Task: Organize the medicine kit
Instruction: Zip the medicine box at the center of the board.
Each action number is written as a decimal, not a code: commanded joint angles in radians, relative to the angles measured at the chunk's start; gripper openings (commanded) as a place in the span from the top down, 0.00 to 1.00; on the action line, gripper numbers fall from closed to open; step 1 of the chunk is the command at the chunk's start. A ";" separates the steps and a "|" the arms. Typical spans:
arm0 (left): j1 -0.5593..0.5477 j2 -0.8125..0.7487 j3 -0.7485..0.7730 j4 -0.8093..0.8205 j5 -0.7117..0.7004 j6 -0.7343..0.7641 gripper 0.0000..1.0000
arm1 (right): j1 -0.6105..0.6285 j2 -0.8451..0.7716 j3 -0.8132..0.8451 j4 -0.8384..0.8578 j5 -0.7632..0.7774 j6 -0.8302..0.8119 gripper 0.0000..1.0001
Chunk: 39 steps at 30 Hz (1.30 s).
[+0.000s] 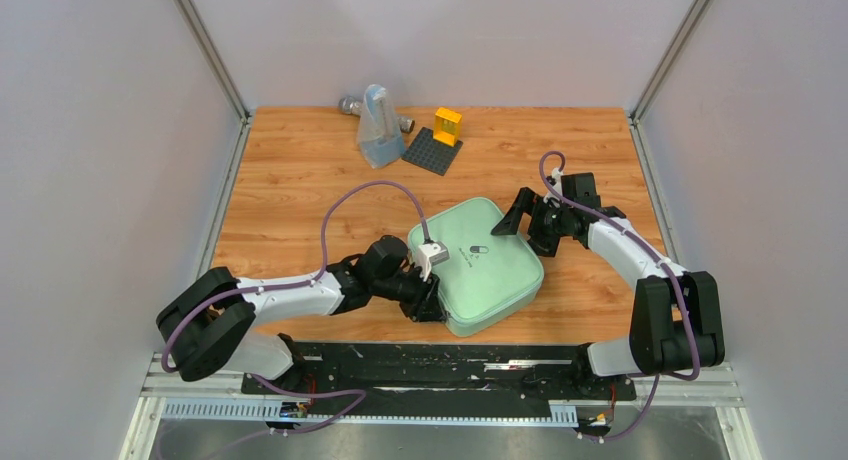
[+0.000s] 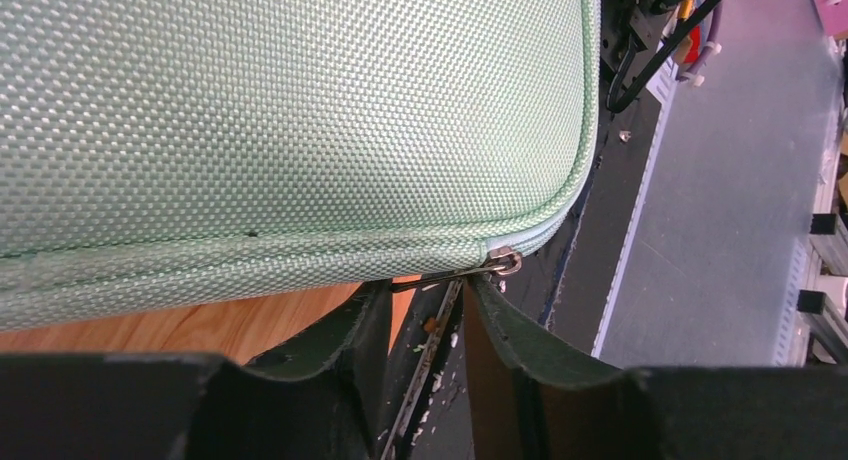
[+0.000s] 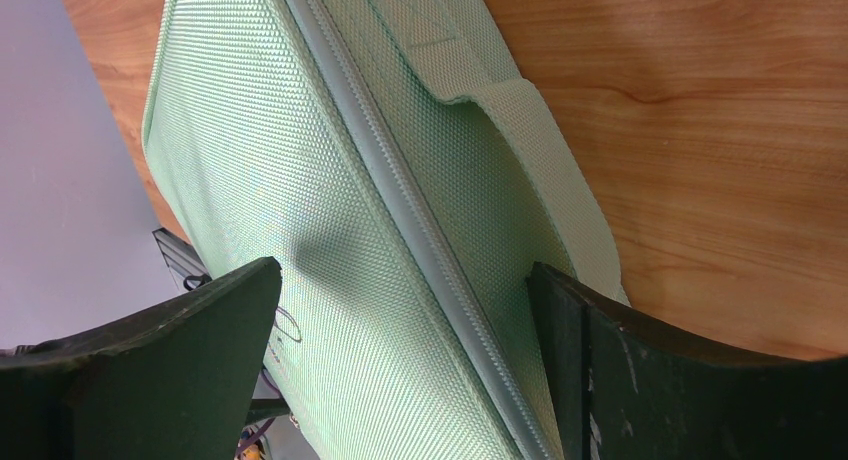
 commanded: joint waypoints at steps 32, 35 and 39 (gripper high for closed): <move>0.001 -0.010 0.043 0.009 0.050 0.022 0.44 | 0.008 -0.011 -0.009 -0.022 -0.045 0.019 0.03; 0.001 0.002 0.039 0.021 0.051 0.017 0.44 | 0.009 -0.011 -0.010 -0.022 -0.044 0.017 0.03; -0.003 0.027 0.042 0.024 0.048 0.015 0.43 | 0.008 -0.009 -0.013 -0.023 -0.044 0.019 0.03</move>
